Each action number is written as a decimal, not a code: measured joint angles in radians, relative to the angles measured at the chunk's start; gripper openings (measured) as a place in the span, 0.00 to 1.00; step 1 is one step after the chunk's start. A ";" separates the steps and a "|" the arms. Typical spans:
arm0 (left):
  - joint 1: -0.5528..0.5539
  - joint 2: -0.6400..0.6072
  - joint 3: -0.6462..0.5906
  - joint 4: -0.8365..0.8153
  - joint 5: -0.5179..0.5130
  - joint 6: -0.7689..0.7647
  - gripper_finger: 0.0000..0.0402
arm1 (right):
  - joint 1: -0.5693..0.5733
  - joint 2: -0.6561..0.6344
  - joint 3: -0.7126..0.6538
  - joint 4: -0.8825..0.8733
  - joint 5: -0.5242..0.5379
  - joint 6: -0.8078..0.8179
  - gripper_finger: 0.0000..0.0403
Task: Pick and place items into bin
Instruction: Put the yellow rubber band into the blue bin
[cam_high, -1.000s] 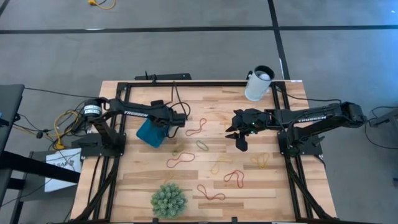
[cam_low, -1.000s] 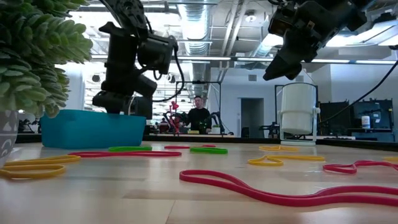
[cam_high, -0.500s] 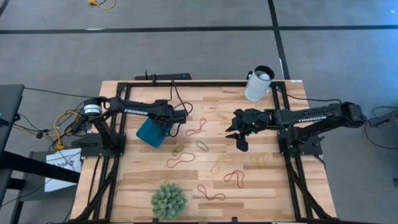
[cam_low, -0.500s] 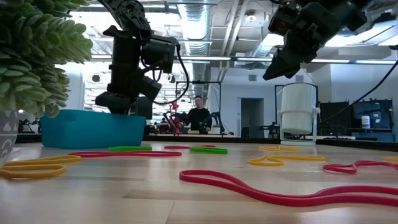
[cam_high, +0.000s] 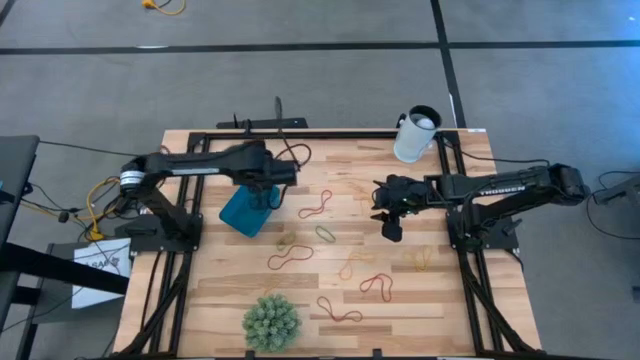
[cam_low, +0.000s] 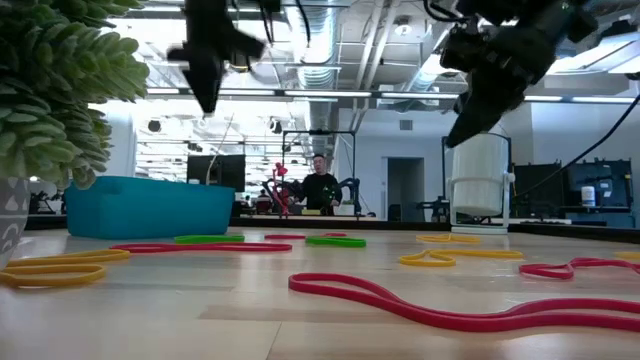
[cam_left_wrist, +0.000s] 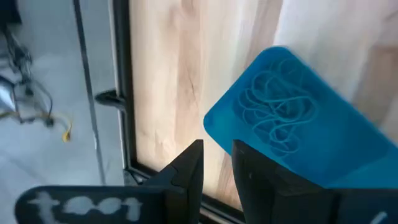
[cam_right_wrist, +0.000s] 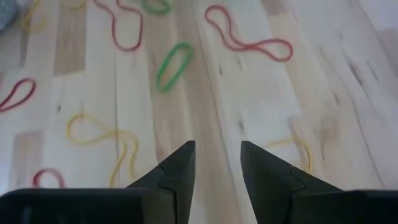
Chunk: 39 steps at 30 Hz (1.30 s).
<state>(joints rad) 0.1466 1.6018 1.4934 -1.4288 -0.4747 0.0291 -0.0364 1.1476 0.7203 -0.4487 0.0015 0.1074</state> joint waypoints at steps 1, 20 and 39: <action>-0.009 -0.031 0.008 0.001 -0.001 0.003 0.19 | 0.001 -0.008 0.015 -0.045 0.000 0.008 0.30; -0.016 -0.686 -0.613 0.779 0.163 0.013 0.19 | 0.070 -0.033 -0.088 -0.260 0.114 0.293 0.30; -0.016 -0.626 -0.827 1.024 0.236 -0.061 0.19 | 0.421 0.077 -0.111 -0.381 -0.281 0.809 0.29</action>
<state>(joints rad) 0.1302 0.9763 0.6666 -0.4048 -0.2382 -0.0316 0.3841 1.2241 0.6098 -0.8296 -0.2798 0.9165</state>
